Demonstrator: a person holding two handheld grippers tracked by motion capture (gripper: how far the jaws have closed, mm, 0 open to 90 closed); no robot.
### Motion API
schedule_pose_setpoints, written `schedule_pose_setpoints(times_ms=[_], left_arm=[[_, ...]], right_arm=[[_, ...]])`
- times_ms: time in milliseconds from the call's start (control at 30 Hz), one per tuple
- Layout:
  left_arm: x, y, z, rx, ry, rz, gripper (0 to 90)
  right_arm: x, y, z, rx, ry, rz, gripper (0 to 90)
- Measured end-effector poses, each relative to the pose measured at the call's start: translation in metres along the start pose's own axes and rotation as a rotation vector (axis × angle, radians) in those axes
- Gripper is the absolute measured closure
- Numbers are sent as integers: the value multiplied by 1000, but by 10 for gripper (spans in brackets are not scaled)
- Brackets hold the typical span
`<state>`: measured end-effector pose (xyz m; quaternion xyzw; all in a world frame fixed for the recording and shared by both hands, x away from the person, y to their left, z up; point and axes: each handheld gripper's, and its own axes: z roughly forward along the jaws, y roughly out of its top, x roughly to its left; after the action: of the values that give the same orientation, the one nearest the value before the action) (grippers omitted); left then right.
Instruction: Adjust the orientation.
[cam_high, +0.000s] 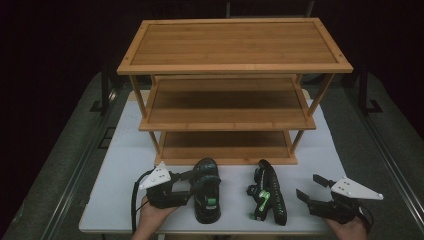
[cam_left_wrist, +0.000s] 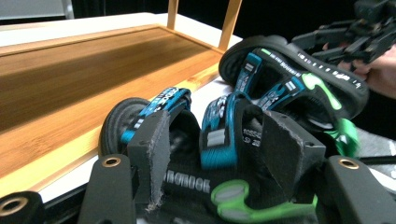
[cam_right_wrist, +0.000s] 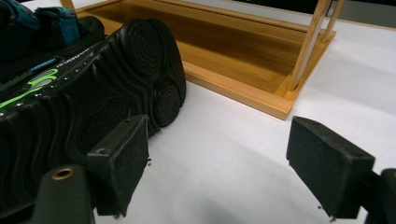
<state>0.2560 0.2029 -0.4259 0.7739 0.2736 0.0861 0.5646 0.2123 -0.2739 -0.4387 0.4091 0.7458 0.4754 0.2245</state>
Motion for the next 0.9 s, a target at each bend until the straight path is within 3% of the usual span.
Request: schedule_pose_setpoints(times_ms=[100,400,533,633,667,733,767,867,900], left_arm=[[-1,-1,3,-1,-5,-1,468],[-7,-3,10,34,20,67,591],[-8,-3,12,37,28,66,595],[-8,-4,12,35,27,63,594],[-8,-4,12,34,27,62,591],[-9,-4,13,34,27,67,586],[-9,-4,13,35,27,69,579],[-10,-5,13,35,28,71,575],[-10,-4,13,32,28,69,569]], right_arm=[[0,0,0,-3,1,-2,208],[9,7,1,-17,46,-23,241],[17,13,-1,-49,84,-24,315],[21,17,-2,-69,79,-27,333],[25,21,-4,-90,86,-34,398],[27,23,-4,-103,85,-33,426],[32,27,-4,-124,92,-38,507],[37,29,-2,-129,100,-52,588],[43,33,1,-120,122,-60,724]])
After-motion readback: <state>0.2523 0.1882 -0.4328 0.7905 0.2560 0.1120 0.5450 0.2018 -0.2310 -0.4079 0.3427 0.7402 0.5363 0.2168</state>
